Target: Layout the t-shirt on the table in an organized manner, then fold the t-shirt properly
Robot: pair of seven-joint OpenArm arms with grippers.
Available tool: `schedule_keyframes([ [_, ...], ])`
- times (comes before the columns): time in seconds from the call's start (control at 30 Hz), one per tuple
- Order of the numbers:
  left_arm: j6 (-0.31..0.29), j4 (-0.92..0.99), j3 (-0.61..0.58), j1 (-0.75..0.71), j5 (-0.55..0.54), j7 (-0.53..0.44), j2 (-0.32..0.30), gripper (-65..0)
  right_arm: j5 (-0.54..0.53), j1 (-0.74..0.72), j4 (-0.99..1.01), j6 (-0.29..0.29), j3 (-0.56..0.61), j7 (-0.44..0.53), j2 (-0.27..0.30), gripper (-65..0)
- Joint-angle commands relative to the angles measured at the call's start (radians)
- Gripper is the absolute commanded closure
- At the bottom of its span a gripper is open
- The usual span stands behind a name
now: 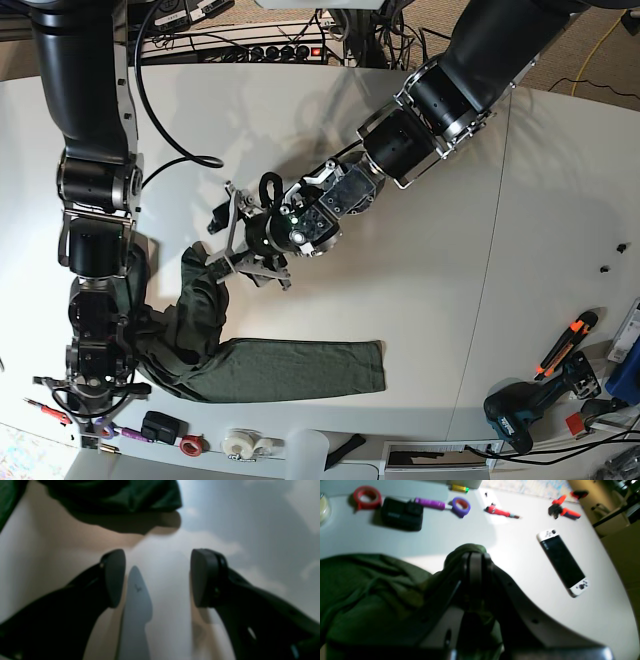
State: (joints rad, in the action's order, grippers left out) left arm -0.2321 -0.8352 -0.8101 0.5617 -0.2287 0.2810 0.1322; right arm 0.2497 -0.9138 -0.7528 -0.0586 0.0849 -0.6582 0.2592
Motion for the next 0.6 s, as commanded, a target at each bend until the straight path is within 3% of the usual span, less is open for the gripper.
schedule_keyframes([
  [0.0,0.022,-0.016,0.005,0.031,-0.011,-0.04,0.025,-40.8,0.005,-0.042,-0.02,0.008,-0.002,0.023,-0.011,0.0],
  [0.1,0.085,-0.016,0.005,0.031,-0.011,-0.093,0.025,-40.8,0.005,-0.029,-0.02,0.01,-0.002,0.027,-0.044,0.0],
  [0.4,0.087,-0.015,0.005,0.031,-0.061,-0.126,0.025,-40.8,0.01,0.045,-0.02,0.015,-0.002,0.054,-0.146,0.0],
  [0.57,0.132,0.002,0.005,0.011,-0.063,-0.2,0.025,-40.8,-0.023,0.047,-0.02,0.079,-0.002,0.017,-0.151,0.0],
])
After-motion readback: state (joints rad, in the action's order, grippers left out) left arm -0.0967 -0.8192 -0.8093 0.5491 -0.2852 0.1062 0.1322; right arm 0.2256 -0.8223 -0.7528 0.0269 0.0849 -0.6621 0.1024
